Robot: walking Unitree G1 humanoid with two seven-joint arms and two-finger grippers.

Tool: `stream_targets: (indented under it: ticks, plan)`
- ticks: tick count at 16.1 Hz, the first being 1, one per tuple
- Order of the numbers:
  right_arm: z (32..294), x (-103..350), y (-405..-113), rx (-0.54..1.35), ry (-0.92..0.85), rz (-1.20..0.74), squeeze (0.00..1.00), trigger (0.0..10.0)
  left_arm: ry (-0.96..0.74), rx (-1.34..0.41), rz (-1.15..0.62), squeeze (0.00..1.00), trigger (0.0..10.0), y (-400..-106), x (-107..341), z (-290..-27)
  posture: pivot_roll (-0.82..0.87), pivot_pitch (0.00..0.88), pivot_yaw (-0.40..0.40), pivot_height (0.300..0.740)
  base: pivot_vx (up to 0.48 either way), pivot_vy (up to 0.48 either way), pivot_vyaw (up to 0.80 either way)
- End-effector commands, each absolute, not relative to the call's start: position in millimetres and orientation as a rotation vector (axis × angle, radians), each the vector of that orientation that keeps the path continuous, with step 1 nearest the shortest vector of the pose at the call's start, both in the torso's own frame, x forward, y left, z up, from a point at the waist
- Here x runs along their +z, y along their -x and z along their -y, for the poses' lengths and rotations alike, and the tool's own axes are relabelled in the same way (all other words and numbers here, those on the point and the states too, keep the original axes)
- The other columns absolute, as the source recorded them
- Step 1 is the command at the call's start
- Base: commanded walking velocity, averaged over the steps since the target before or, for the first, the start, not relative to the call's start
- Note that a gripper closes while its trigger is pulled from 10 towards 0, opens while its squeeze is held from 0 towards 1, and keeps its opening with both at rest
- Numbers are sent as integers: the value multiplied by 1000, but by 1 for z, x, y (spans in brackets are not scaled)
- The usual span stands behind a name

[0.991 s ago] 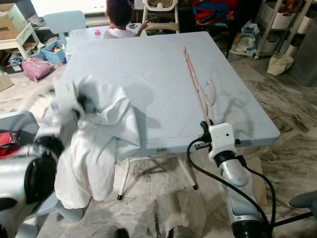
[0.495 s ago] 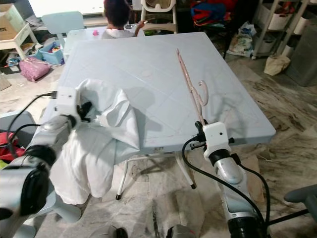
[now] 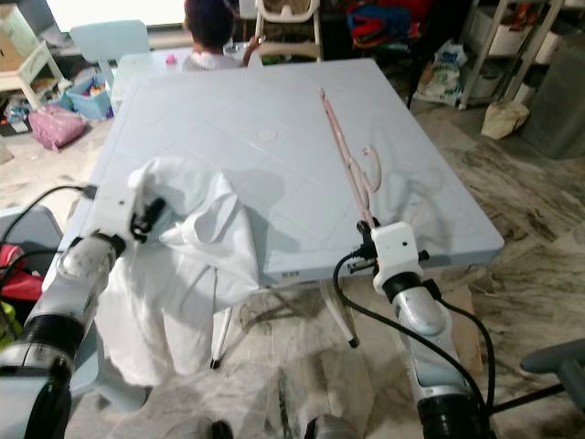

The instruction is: Hang hanger

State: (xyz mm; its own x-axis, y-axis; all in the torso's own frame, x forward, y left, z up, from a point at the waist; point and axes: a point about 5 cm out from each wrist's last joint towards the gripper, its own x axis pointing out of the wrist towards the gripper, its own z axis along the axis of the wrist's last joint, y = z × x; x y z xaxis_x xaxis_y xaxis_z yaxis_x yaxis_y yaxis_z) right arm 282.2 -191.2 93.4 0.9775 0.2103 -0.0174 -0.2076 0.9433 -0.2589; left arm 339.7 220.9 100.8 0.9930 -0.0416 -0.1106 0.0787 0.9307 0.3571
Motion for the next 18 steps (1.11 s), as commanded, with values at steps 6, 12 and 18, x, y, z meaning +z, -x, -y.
stream_targets:
  ticks: [6, 12, 18]
  plan:
    - [181, 85, -288, 250, 249, -23, 0, 10000, -343, 85, -77, 1000, 10000, -330, 103, -227, -52, 0, 11, 740, 0, 0, 0]
    - [187, 87, -290, 230, 255, -13, 0, 10000, -264, 141, 45, 20, 10000, -322, 122, -206, -55, 0, 17, 740, 0, 0, 0]
    - [187, 86, -290, 229, 256, -11, 0, 10000, -216, 147, 126, 0, 10000, -304, 132, -184, -53, 0, 17, 740, 0, 0, 0]
